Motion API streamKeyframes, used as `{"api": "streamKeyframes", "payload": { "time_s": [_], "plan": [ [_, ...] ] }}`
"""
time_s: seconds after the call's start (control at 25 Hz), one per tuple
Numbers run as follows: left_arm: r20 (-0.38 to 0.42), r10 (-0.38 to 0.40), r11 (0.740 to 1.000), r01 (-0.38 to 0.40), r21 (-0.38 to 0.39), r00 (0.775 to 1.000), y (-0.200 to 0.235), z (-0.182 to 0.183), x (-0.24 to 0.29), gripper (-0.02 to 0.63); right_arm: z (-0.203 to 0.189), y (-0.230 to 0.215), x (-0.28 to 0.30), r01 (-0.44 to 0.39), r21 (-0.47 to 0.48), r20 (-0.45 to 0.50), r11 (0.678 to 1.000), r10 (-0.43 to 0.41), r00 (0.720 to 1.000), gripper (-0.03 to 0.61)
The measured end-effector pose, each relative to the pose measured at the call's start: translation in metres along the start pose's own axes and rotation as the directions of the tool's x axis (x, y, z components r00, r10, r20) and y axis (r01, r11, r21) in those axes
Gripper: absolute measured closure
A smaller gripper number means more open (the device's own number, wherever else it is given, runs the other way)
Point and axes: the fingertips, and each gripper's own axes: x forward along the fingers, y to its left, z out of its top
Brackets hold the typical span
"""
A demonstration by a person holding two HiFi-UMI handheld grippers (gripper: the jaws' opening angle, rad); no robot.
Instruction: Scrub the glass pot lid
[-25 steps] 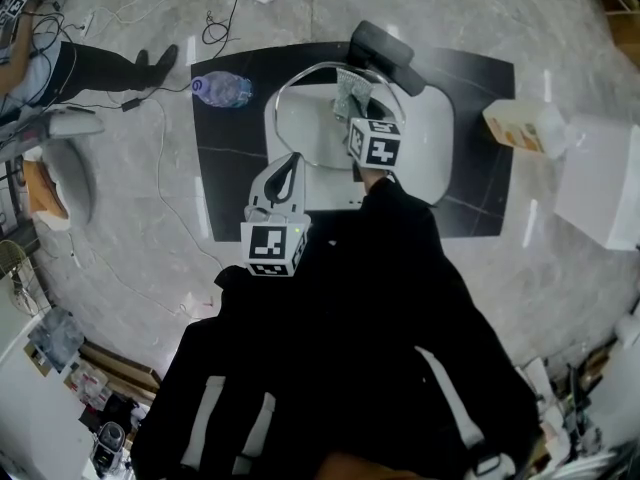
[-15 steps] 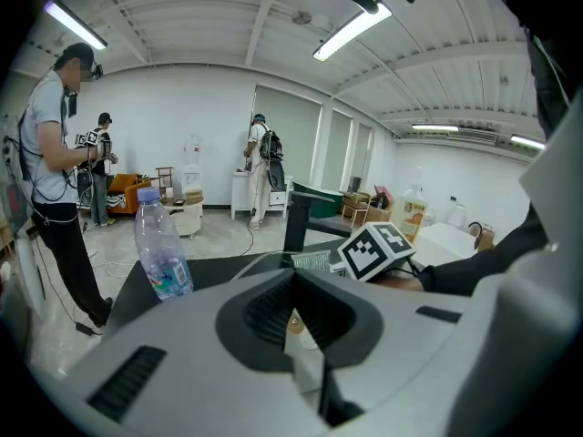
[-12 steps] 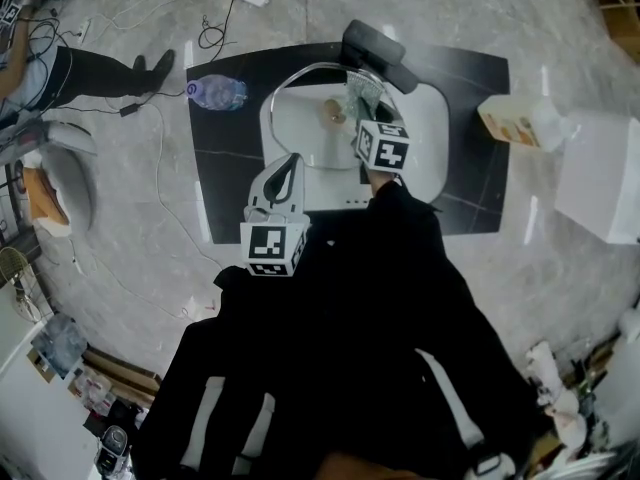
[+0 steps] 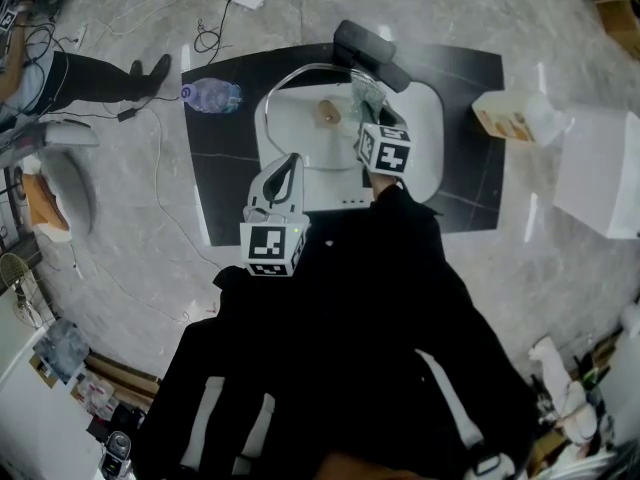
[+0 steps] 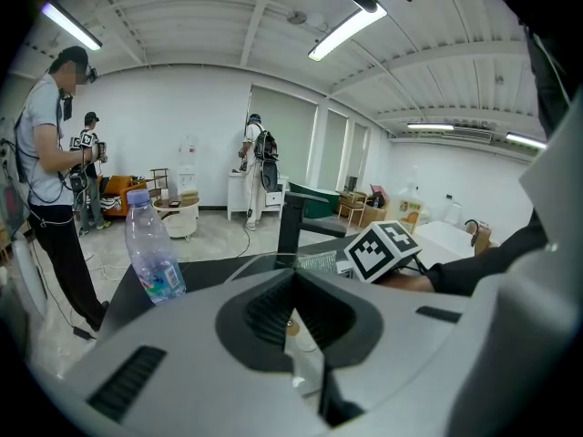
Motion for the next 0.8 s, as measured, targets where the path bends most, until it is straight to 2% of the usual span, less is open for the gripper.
{"api": "streamKeyframes", "payload": {
  "time_s": [0.24, 0.52, 0.8],
  "plan": [
    [-0.001, -0.002, 1.000, 0.002, 0.001, 1.000, -0.002, -0.001, 0.001, 0.611, -0.002, -0.014, -0.009, 0.039, -0.022, -0.001, 0.999, -0.039, 0.999, 0.509],
    [-0.002, 0.004, 1.000, -0.004, 0.006, 1.000, -0.001, -0.002, -0.002, 0.611, -0.010, -0.022, -0.016, 0.046, 0.004, -0.003, 0.999, -0.046, 0.999, 0.509],
    [0.003, 0.009, 1.000, -0.009, -0.001, 1.000, -0.001, -0.003, -0.004, 0.611, -0.007, 0.001, -0.024, -0.085, -0.005, 0.038, 0.996, 0.085, 0.996, 0.509]
  ]
}}
